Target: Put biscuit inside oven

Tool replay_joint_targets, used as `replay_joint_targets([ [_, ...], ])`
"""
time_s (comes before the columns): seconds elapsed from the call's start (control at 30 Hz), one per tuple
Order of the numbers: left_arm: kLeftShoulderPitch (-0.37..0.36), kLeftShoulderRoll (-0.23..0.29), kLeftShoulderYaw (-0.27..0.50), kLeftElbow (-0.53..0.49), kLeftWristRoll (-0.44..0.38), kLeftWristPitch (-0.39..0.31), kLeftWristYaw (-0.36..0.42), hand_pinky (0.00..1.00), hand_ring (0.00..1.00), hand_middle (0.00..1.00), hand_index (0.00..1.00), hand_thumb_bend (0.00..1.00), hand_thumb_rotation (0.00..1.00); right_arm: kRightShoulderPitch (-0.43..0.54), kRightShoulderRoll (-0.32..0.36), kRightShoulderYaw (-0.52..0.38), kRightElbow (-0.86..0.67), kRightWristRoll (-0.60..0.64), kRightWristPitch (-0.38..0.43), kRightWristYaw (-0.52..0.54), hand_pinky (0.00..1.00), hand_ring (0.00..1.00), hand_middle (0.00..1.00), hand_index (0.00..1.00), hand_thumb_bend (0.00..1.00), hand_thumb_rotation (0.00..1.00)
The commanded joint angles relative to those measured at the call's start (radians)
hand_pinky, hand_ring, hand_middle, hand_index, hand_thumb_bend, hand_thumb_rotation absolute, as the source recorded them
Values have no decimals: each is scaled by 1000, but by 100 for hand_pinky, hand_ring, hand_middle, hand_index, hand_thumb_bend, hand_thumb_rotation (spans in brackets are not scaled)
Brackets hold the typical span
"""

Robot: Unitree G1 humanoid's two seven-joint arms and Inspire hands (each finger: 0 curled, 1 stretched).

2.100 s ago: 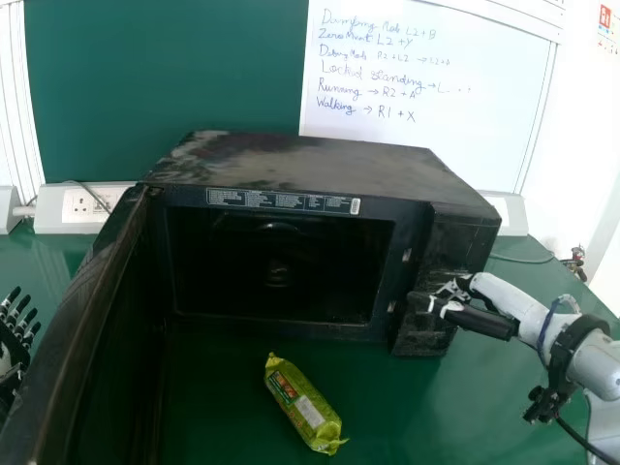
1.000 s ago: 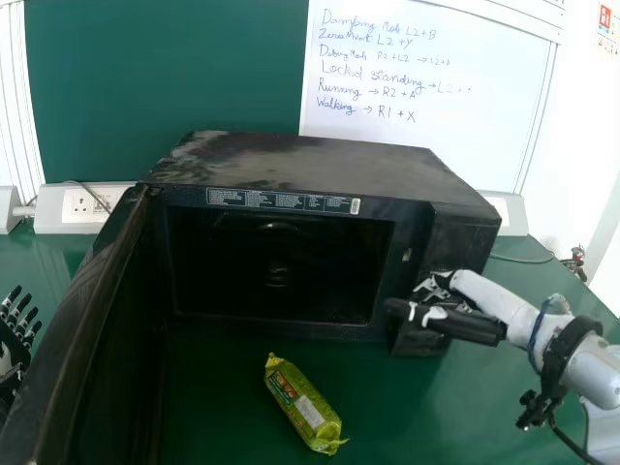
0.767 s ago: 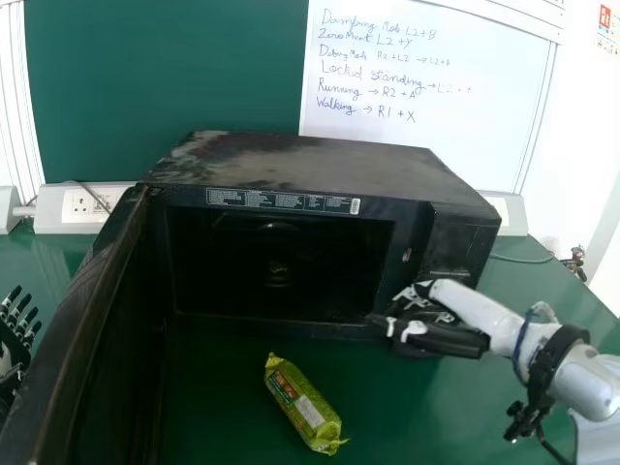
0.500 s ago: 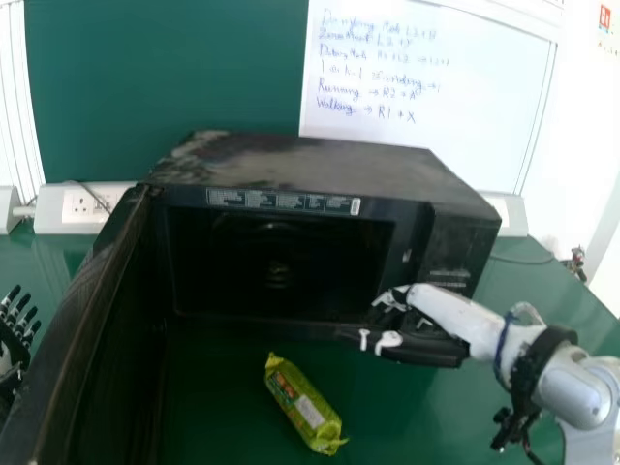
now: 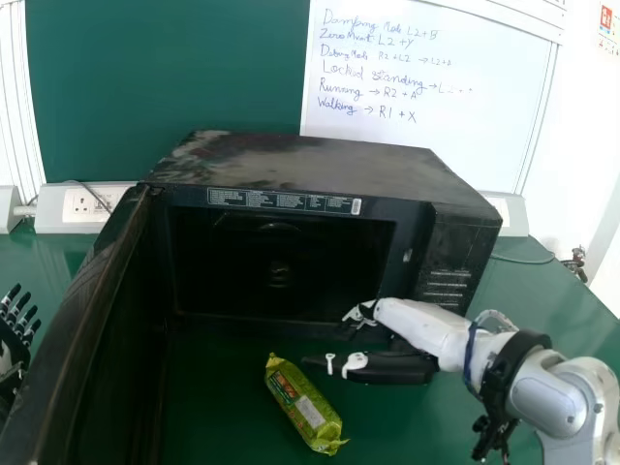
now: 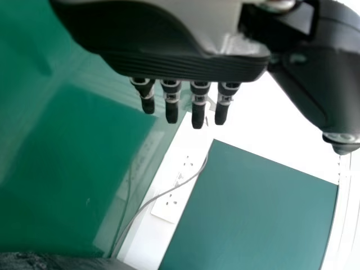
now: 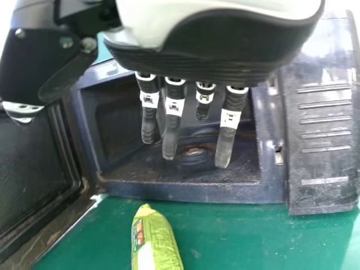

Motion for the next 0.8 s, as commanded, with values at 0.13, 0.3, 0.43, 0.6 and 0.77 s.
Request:
replay_joint_targets([
  [0.13,0,-2,-13,-5,4,1,-1,77,79,81,74,53,0,-26,-11,57,-17,-66,-18,9,63,72,75,81,100,57],
  [0.3,-1,-6,-15,-13,2,4,6,77,80,81,73,55,0,-37,3,108,-28,-127,-20,31,66,73,76,81,100,61],
  [0.43,-2,-8,-13,-13,0,9,13,76,79,81,72,56,0,-57,27,169,-12,-177,-24,53,71,77,79,83,100,61],
  [0.6,2,-7,-20,-13,9,1,10,75,78,81,72,56,0,-71,66,227,4,-252,-28,71,65,71,74,79,100,58],
  [0.77,2,-10,-22,-27,5,12,21,76,79,81,73,57,0,-67,116,267,12,-335,-20,90,68,71,74,77,100,56],
])
